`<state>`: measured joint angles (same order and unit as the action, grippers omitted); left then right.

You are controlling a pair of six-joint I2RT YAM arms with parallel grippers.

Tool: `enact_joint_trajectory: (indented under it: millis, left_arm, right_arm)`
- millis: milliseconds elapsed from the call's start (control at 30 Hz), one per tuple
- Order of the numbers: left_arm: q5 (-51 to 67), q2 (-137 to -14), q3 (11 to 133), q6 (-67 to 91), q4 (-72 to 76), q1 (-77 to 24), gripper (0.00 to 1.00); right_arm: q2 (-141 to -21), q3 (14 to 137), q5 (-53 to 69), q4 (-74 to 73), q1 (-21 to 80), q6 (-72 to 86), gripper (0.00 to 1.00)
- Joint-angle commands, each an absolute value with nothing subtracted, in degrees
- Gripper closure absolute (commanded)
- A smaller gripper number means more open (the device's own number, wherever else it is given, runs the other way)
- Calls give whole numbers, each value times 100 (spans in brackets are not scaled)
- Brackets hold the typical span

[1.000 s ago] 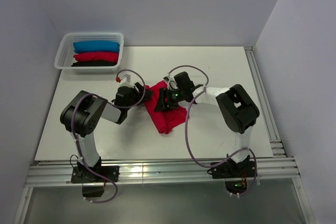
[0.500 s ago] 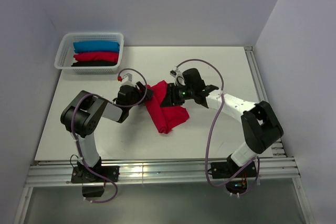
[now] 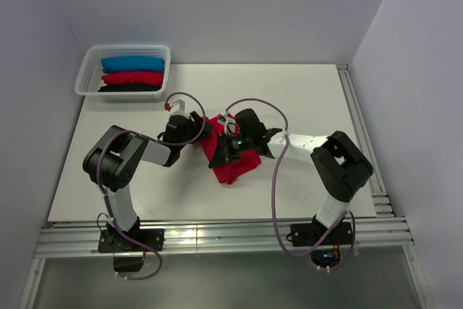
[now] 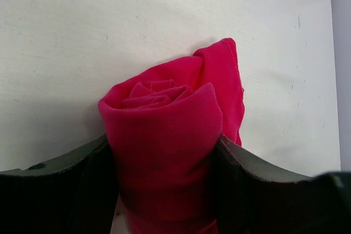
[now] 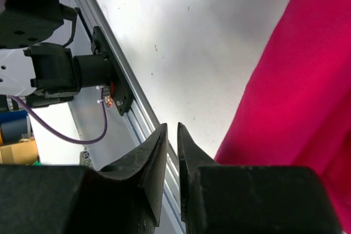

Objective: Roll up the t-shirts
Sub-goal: Roll the tshirt

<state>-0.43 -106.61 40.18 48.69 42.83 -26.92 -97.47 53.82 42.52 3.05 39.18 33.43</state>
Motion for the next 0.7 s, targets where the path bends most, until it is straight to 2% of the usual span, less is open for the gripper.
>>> enact_joint_trajectory:
  millis: [0, 467, 667]
  left_arm:
    - [-255, -10600, 4069, 4650, 3454, -2777, 37]
    - [-264, -10521, 4122, 4570, 3287, -2812, 36]
    - [-220, -10529, 4192, 4535, 3173, -2821, 35]
  right_arm:
    - [-9852, 5318, 4343, 712, 3955, 3507, 81]
    - [-10494, 4439, 5027, 2126, 3349, 4025, 82]
    - [-10748, 4237, 4948, 2205, 3068, 4078, 85]
